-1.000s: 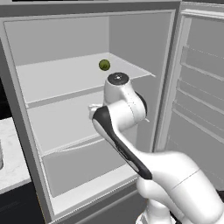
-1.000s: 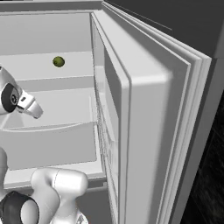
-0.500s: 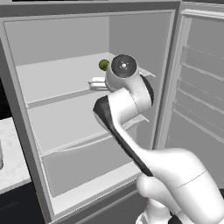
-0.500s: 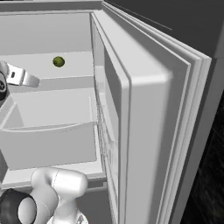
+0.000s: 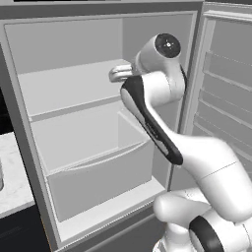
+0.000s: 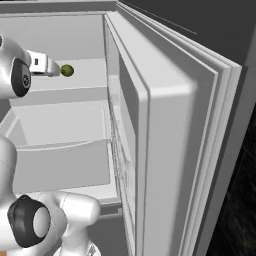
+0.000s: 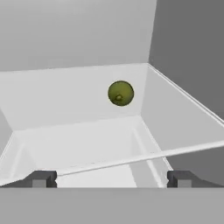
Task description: Place one lime and one fish in each tupperware on the nearby counter, to pack two identical lunches.
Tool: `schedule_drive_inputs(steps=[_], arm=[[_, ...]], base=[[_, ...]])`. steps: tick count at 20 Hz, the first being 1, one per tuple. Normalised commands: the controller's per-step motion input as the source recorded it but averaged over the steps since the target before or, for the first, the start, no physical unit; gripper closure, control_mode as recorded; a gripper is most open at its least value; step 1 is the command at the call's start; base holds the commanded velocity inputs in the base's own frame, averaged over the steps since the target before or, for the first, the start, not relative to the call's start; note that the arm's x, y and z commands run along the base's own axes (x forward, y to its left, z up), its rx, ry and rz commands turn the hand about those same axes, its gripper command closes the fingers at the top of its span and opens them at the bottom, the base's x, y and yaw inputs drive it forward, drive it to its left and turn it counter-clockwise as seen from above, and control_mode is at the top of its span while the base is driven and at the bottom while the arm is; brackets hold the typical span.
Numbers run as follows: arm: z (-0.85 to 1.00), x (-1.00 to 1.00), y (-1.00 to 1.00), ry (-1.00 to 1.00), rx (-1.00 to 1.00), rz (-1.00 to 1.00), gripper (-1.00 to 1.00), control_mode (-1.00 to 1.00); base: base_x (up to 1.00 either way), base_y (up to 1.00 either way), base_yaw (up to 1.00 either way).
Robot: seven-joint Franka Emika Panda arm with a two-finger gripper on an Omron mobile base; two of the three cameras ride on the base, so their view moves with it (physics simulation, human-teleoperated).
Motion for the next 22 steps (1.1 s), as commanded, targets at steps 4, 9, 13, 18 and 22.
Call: schedule_drive_inputs(steps=[4, 9, 13, 18, 22], arm=[[-0.15, 0.11, -0.12, 0.21, -0.05, 0.28, -1.00, -1.00], [-0.20, 0.45, 0.03, 0.03, -0.19, -0.01, -1.00, -1.00], [-0.10, 0.86, 0.00, 0.00, -0.11, -0.06, -1.00, -1.00], [-0.15, 0.86, 0.01, 0.00, -0.01, -0.02, -1.00, -1.00], [-0.16, 0.67, 0.20, 0.00, 0.00, -0.04, -1.00, -1.00]], base=[[0.00, 0.00, 0.00], [0.00, 0.00, 0.00], [0.00, 0.00, 0.00], [0.00, 0.00, 0.00], [0.00, 0.00, 0.00]])
